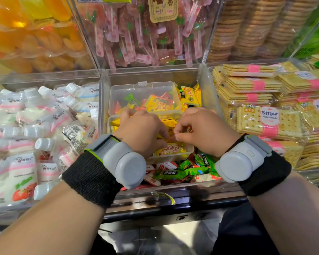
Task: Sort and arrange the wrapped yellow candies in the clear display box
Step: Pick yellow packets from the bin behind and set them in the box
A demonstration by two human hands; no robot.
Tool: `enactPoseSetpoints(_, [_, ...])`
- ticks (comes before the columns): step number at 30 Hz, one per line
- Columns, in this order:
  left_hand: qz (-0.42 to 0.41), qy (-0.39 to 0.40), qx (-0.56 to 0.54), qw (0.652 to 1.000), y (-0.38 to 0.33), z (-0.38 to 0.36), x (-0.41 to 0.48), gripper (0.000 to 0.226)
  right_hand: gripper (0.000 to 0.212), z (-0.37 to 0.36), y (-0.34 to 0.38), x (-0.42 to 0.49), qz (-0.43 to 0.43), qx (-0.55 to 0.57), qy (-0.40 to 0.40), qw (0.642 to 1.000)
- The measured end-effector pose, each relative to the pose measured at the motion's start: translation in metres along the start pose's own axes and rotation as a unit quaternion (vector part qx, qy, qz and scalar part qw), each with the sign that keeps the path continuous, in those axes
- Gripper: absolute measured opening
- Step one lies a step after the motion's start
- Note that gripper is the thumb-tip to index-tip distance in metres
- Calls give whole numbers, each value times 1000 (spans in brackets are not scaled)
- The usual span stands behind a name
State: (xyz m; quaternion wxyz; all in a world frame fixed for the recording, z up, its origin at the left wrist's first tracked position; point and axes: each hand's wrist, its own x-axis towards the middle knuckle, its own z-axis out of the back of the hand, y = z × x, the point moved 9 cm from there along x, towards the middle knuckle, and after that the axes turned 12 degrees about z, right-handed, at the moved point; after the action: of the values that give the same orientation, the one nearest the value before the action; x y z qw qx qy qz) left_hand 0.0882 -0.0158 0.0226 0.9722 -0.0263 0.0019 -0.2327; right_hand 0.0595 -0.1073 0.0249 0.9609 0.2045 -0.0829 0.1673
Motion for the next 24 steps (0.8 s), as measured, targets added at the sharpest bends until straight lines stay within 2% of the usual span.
enactPoseSetpoints(6, [-20, -62, -22, 998, -11, 22, 5, 13, 6, 31, -12, 3, 7, -5, -66, 998])
enactPoseSetpoints(10, [-12, -85, -14, 996, -19, 31, 18, 15, 7, 56, -29, 5, -7, -60, -106, 993])
enactPoseSetpoints(16, [-6, -96, -8, 995, -34, 34, 47, 14, 15, 69, -50, 5, -43, -148, -115, 981])
enactPoseSetpoints(24, [-14, -127, -6, 992, -56, 25, 80, 8, 14, 68, -61, 0, -39, -128, -137, 982])
